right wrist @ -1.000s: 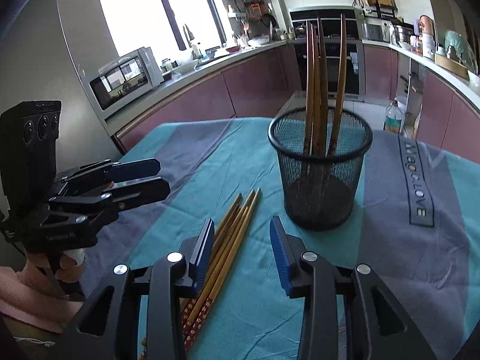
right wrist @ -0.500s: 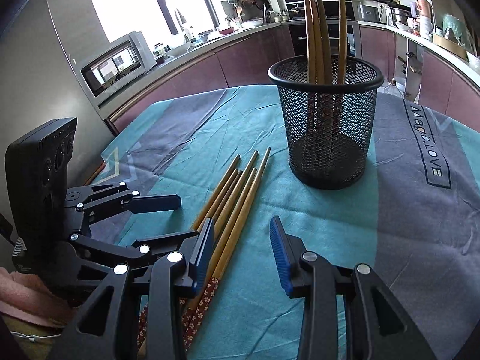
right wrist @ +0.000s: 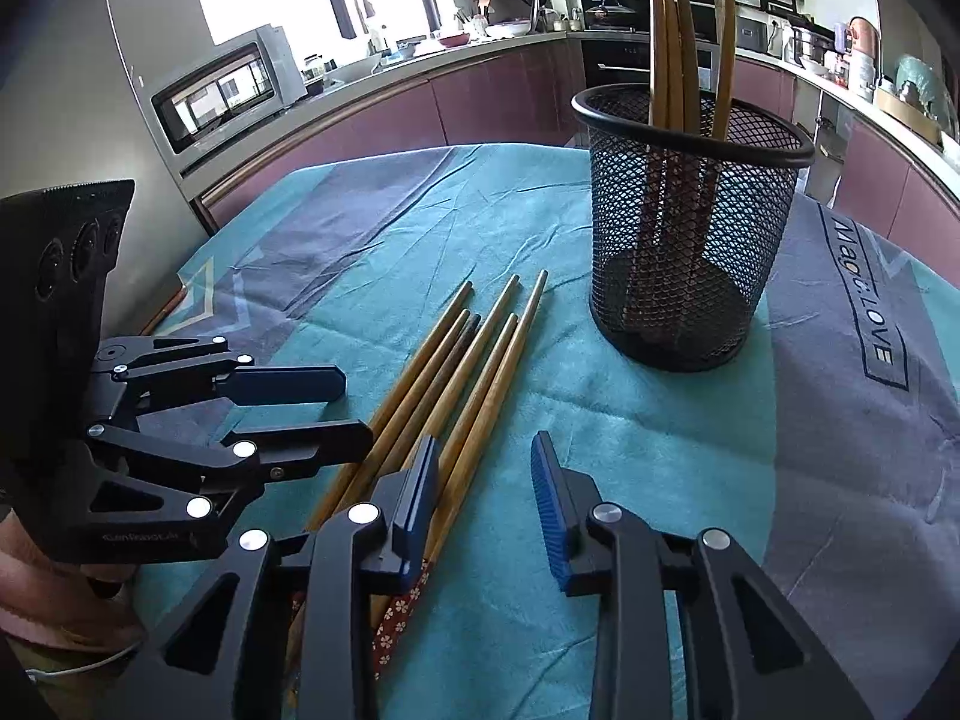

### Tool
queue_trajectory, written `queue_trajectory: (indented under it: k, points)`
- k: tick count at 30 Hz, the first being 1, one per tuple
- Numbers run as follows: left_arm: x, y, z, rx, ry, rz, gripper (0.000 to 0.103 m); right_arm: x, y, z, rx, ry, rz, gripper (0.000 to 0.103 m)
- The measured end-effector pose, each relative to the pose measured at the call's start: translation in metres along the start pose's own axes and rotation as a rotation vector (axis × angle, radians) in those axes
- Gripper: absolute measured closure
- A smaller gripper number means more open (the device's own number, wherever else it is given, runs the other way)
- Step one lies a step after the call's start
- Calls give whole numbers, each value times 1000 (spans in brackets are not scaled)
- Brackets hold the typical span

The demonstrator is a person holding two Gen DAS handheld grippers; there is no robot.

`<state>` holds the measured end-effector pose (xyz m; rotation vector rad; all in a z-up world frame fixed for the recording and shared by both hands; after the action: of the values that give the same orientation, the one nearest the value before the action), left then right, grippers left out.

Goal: Organize utensils
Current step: 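Grasp a third chopstick with the left tool while the right tool grasps another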

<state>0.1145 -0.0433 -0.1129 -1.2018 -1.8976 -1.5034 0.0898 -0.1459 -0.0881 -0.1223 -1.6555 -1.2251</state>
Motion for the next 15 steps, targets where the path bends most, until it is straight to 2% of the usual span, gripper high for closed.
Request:
queue_trajectory:
  k: [3, 7, 15]
  points:
    - [-1, -1, 0, -5, 3, 0, 65, 0, 0, -1, -1, -3, 4, 75]
    - [-3, -3, -1, -20, 23, 2, 70, 0, -3, -6, -3, -19, 25, 84]
    - [-8, 3, 1, -23, 44, 4, 79, -3, 1, -7, 1, -42, 27, 84]
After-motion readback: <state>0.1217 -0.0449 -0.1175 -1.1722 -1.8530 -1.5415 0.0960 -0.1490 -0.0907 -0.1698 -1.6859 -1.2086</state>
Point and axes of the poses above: each gripper's, at about its wrist camera, not at the fingertips, and x roughly against the way its jaws point, z to its left, y to its top, the point moved 2 cm from there along -x, roughly the way its jaws point, and after that the axes turned 13 degrees about x, right-handed, at the moved point
